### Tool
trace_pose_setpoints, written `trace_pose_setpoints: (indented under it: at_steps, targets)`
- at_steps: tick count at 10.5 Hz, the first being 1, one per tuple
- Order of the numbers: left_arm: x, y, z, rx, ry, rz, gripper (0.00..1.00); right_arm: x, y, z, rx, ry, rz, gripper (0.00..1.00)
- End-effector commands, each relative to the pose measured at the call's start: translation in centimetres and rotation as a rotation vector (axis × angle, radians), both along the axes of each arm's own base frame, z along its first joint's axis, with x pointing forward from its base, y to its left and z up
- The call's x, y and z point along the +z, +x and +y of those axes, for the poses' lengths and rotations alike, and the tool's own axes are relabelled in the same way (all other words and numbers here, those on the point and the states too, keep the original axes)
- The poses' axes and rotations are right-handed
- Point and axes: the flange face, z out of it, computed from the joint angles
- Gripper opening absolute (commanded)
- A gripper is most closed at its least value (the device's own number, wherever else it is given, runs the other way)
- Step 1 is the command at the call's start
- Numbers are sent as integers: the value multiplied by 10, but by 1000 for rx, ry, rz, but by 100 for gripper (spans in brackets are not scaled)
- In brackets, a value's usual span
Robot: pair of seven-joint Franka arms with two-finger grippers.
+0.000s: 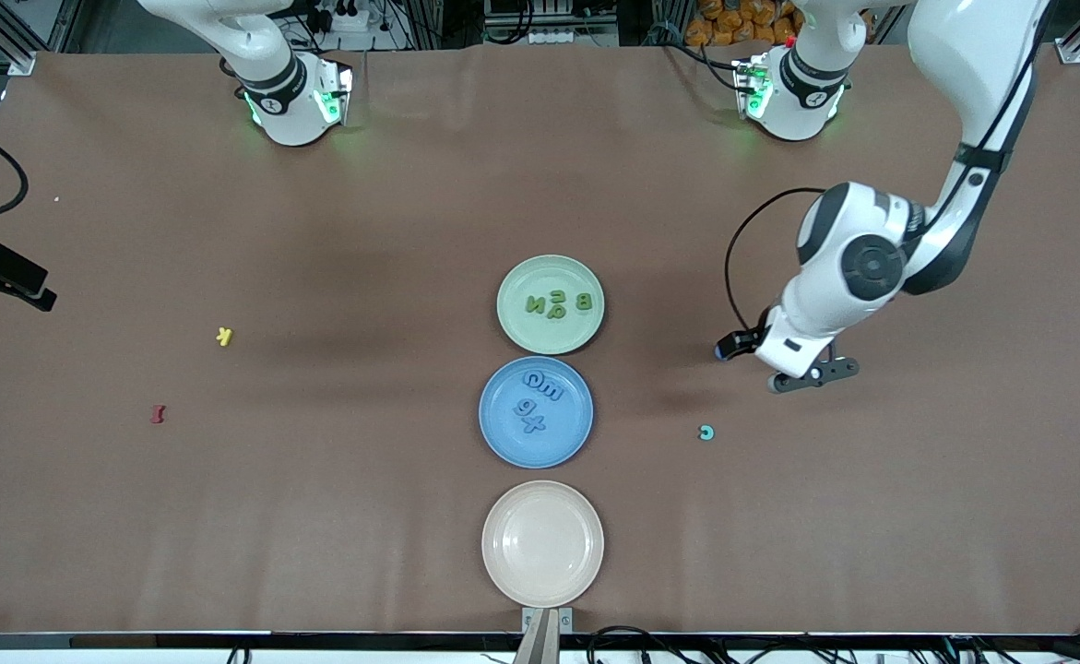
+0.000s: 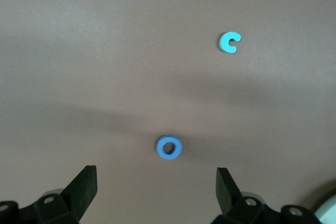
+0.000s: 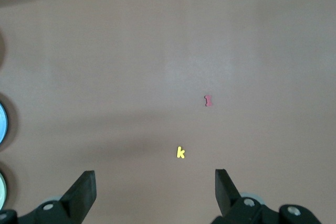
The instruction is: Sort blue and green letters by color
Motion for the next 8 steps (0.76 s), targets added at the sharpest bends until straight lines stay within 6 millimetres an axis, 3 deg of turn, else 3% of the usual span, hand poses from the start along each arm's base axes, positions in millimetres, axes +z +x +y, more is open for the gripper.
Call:
trace_pose_setpoints:
  at_steps: [1,4,6,8]
  targets:
    - [35,-26,20,-89,-2,-23,100,-4,1,2,-19,-3,0,100]
    - [97,-28,39,-27,-10,-60,100,-6,2,8,-9,1,4,100]
    - [154,-23,55,-6,-5,-126,100,-9,2,9,1,-1,20,100]
    - [209,-13,57,-44,2,-127,100,-12,2,12,6,-1,29,100]
